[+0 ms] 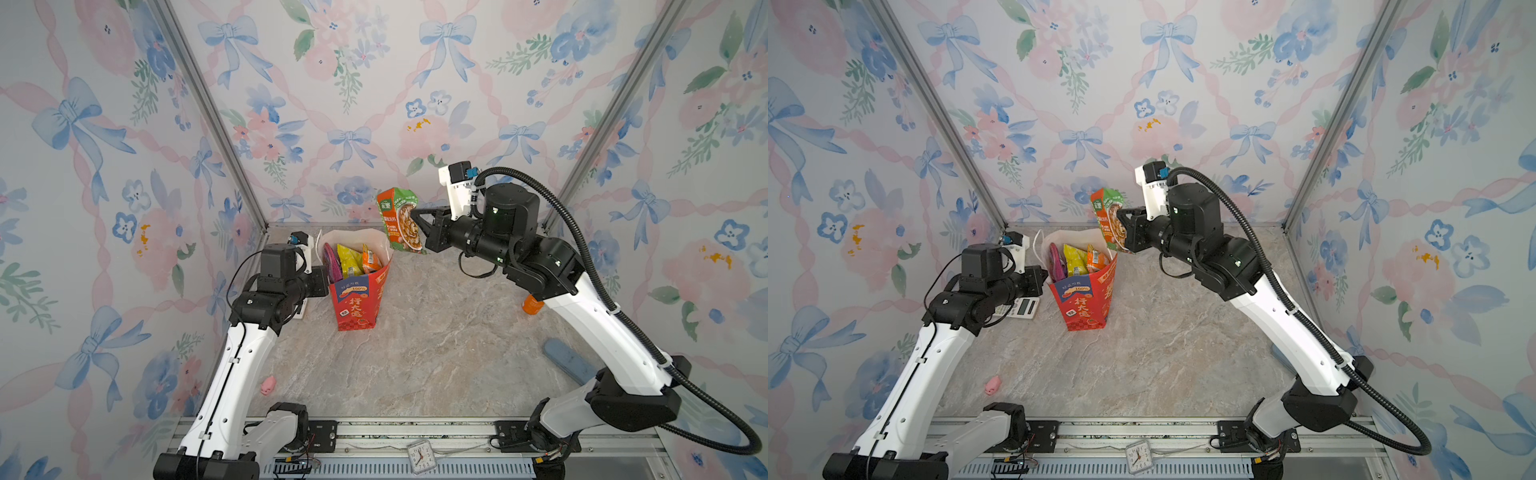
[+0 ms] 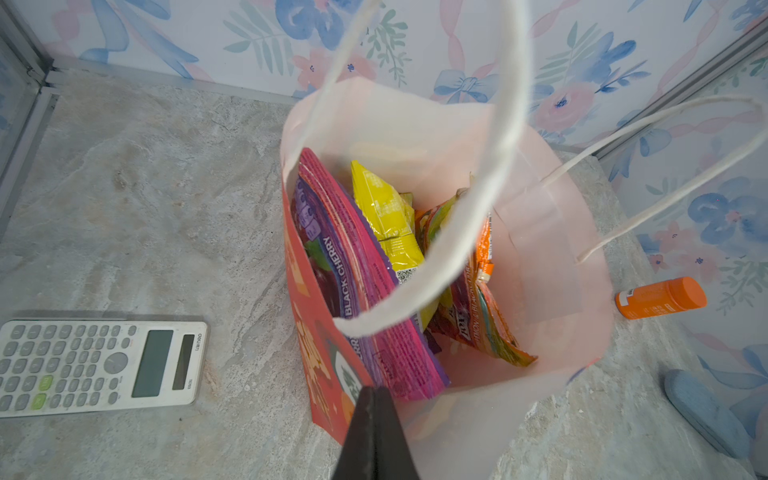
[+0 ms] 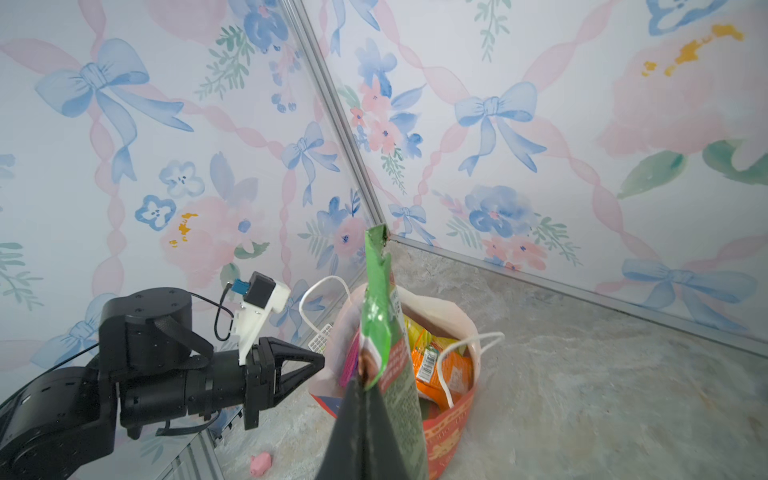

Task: Place the snacks into the paper bag
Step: 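Carry the seasoning packet with the right gripper over the bag, then lower the seasoning packet into the bag and push it down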

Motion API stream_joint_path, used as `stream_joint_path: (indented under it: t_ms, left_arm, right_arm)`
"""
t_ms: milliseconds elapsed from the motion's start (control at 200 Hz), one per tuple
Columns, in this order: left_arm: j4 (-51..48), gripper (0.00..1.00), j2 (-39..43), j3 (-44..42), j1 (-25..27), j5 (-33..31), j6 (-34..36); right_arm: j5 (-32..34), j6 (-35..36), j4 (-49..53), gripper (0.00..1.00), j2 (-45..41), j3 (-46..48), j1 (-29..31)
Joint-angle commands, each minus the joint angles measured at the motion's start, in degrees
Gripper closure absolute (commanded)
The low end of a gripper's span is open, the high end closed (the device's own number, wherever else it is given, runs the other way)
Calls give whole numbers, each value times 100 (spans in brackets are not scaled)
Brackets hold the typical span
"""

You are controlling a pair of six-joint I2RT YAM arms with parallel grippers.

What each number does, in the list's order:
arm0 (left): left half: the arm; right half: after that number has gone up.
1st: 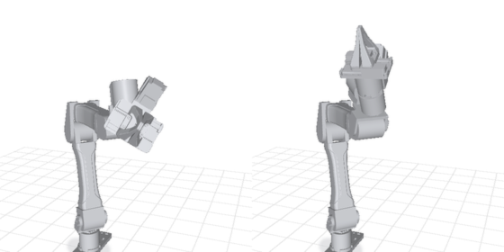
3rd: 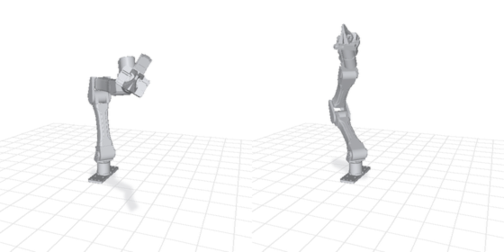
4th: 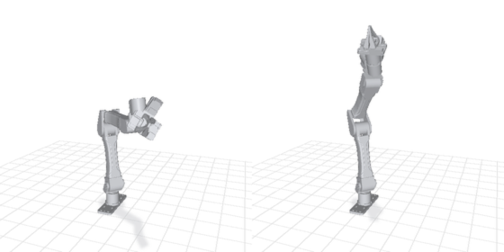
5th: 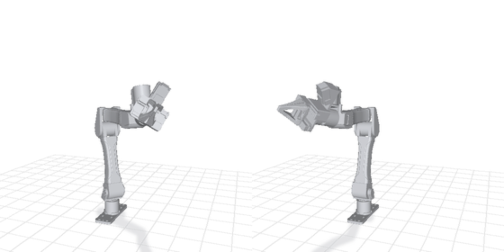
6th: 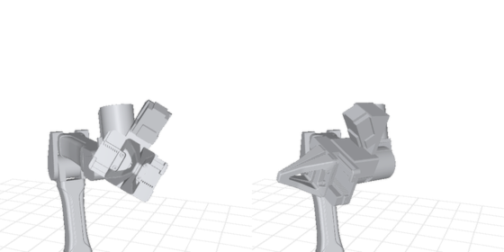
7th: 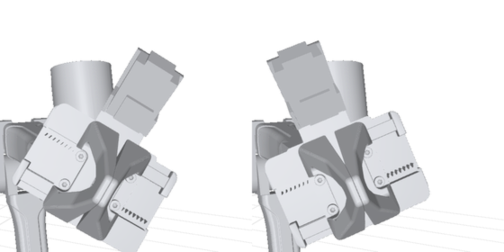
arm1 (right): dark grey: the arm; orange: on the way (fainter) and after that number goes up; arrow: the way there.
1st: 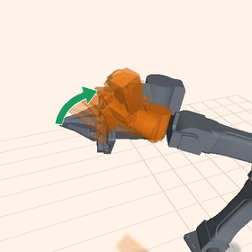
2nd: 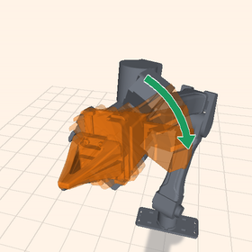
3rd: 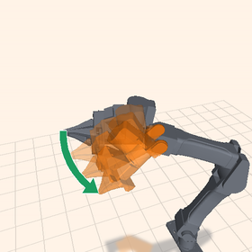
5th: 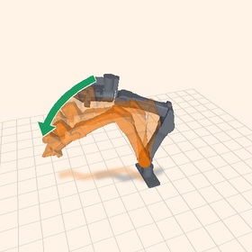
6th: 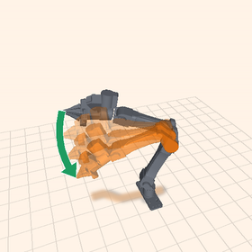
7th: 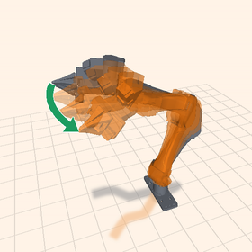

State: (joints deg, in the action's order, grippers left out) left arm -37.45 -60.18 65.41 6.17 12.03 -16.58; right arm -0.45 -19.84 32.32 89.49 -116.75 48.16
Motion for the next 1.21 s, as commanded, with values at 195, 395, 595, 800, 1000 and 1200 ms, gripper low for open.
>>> stream_joint_path:
  t_ms: [195, 395, 595, 800, 1000, 1200]
  left_arm:
    - [19, 100, 35, 64, -30, 141, 23]
    - [23, 100, 58, 43, -31, 108, 40]
    - [21, 100, 28, 65, -28, 98, 58]
    - [19, 100, -5, 73, -29, 102, 71]
    - [19, 100, -11, 73, -33, 98, 71]
    - [19, 100, 12, 53, -29, 81, 85]
  right_arm:
    - [-437, 252, 761, 100, 1815, -1953, 120]
    - [-767, 192, 1171, 100, 2867, -3069, 140]
    - [-1278, -111, 1061, 100, 3166, -3036, 167]
    - [-1591, -582, 613, 100, 3040, -2253, 3]
    - [-1469, -732, 593, 100, 3126, -1917, -238]
    - [-816, -352, 808, 58, 2887, -1904, -289]
